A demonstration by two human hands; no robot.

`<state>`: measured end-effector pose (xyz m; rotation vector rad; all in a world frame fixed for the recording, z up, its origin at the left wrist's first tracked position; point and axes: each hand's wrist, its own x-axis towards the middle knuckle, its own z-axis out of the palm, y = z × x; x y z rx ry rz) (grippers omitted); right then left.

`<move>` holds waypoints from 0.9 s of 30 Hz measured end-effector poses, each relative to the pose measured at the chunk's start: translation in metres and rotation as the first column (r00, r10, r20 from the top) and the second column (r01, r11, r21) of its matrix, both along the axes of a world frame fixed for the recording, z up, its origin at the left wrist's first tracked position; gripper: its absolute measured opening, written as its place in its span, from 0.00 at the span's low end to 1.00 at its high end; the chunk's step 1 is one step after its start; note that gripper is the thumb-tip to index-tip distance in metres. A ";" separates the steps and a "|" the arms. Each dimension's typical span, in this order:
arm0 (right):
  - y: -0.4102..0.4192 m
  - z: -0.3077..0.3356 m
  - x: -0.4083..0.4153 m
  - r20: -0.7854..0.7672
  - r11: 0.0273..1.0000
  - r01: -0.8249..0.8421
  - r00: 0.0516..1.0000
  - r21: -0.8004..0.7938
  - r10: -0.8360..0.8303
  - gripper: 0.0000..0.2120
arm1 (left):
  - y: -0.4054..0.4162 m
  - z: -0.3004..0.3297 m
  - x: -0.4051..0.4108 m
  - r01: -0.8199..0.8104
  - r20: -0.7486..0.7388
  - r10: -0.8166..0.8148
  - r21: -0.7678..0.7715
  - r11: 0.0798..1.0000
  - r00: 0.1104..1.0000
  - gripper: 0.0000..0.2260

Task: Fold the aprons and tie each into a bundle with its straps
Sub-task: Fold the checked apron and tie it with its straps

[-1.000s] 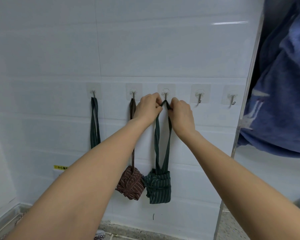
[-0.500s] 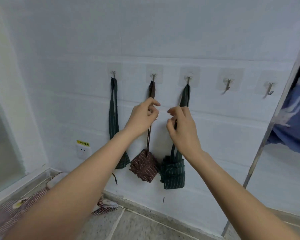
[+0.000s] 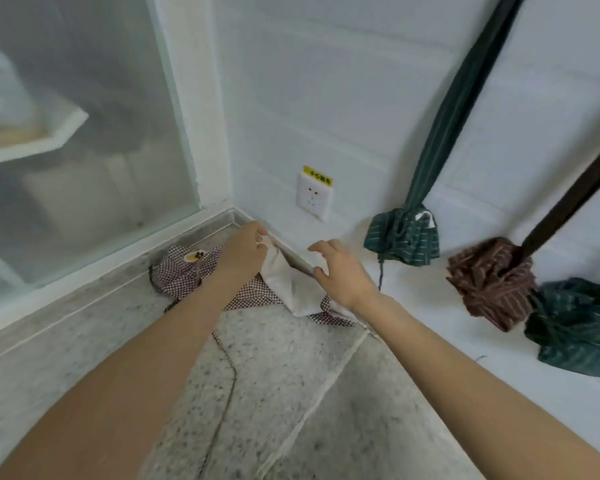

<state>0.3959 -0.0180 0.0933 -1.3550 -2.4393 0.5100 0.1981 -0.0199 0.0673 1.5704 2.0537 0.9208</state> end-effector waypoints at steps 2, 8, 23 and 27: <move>0.018 -0.032 -0.032 0.048 0.991 -0.031 0.998 -0.132 0.038 0.24 | 0.008 -0.030 -0.040 -0.024 -0.065 0.018 -0.097 0.995 0.998 0.18; 0.070 -0.120 -0.122 0.194 0.927 -0.022 0.976 -0.375 0.102 0.35 | 0.030 -0.116 -0.129 -0.111 -0.182 0.054 -0.320 0.941 0.982 0.30; 0.097 -0.182 -0.191 0.279 0.877 0.127 0.960 -0.464 0.009 0.47 | 0.034 -0.142 -0.186 -0.029 0.001 0.030 -0.142 0.989 1.000 0.09; 0.081 -0.130 -0.228 -0.051 0.966 -0.050 0.998 -0.255 0.038 0.46 | 0.030 -0.090 -0.178 0.175 0.018 -0.175 -0.027 0.984 0.984 0.05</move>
